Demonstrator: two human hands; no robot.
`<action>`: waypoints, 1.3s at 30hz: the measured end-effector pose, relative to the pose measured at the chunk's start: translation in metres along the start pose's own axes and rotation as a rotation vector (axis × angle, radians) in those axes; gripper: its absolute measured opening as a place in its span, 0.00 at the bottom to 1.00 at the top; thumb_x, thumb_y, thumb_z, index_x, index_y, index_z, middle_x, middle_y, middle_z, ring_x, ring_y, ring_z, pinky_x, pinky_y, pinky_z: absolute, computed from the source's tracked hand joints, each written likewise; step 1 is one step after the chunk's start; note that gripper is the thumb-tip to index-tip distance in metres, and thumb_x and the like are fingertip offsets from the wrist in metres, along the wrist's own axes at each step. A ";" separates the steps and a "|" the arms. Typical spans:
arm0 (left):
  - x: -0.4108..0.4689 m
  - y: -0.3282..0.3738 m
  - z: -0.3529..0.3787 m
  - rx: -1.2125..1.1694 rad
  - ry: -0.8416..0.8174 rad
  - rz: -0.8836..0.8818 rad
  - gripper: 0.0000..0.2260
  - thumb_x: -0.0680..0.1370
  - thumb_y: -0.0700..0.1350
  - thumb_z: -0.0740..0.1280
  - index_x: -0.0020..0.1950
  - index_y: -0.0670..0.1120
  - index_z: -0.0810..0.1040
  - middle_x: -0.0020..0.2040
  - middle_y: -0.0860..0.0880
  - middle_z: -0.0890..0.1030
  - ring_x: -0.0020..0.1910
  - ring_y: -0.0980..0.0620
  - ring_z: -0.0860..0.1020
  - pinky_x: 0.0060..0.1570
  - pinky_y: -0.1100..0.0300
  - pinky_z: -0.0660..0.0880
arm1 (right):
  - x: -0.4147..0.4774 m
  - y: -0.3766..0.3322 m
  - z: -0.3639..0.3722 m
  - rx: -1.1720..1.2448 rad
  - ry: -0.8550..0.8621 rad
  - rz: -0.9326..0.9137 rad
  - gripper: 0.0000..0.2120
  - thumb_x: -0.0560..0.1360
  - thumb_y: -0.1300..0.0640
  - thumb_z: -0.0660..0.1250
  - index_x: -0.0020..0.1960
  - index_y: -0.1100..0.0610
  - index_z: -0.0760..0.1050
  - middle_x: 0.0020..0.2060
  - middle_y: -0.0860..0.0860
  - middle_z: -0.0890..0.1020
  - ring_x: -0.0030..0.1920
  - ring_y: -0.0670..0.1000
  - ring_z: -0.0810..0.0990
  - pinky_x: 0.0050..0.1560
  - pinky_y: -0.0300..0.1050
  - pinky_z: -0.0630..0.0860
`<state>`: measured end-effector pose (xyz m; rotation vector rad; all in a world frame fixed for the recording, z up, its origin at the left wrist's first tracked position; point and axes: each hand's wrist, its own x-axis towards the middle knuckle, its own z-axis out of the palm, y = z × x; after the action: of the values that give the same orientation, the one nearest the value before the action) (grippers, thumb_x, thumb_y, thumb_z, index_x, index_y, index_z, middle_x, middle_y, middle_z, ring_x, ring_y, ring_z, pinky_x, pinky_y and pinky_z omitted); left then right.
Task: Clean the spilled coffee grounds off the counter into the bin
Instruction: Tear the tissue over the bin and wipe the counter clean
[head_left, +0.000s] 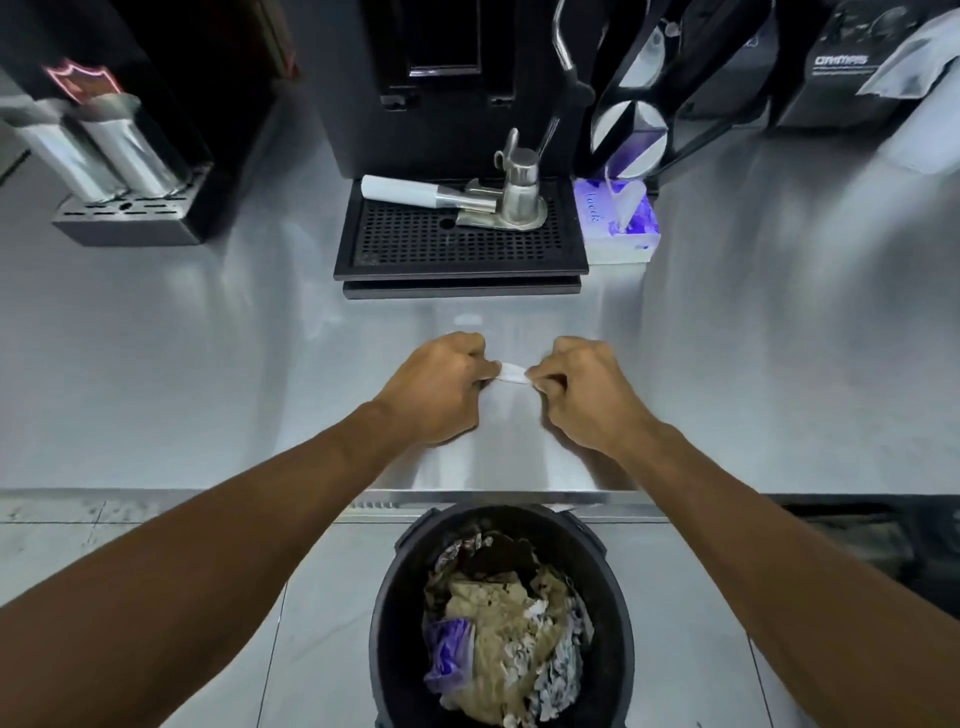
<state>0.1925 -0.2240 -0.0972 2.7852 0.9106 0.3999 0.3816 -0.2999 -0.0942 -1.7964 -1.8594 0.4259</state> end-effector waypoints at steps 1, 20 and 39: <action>-0.011 0.003 -0.003 -0.010 -0.001 -0.002 0.10 0.74 0.38 0.67 0.52 0.44 0.85 0.40 0.48 0.77 0.39 0.46 0.77 0.38 0.50 0.78 | -0.007 -0.005 0.002 0.004 -0.005 -0.020 0.09 0.72 0.69 0.69 0.47 0.60 0.86 0.36 0.55 0.79 0.38 0.52 0.77 0.41 0.46 0.78; -0.110 0.059 -0.034 -0.061 -0.086 -0.008 0.14 0.62 0.34 0.73 0.46 0.43 0.82 0.40 0.47 0.76 0.36 0.49 0.76 0.30 0.61 0.74 | -0.092 -0.055 -0.001 0.126 -0.101 -0.008 0.09 0.73 0.66 0.70 0.48 0.56 0.85 0.36 0.50 0.77 0.37 0.46 0.75 0.39 0.43 0.77; 0.076 0.086 0.024 -0.032 -0.131 -0.026 0.15 0.74 0.34 0.62 0.54 0.47 0.82 0.41 0.49 0.65 0.39 0.46 0.70 0.34 0.55 0.66 | -0.029 0.073 -0.061 -0.035 0.138 0.185 0.09 0.72 0.67 0.70 0.45 0.56 0.86 0.35 0.52 0.80 0.36 0.50 0.77 0.40 0.25 0.67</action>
<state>0.3059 -0.2493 -0.0835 2.7299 0.9011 0.2232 0.4762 -0.3310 -0.0894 -1.9782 -1.6239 0.3282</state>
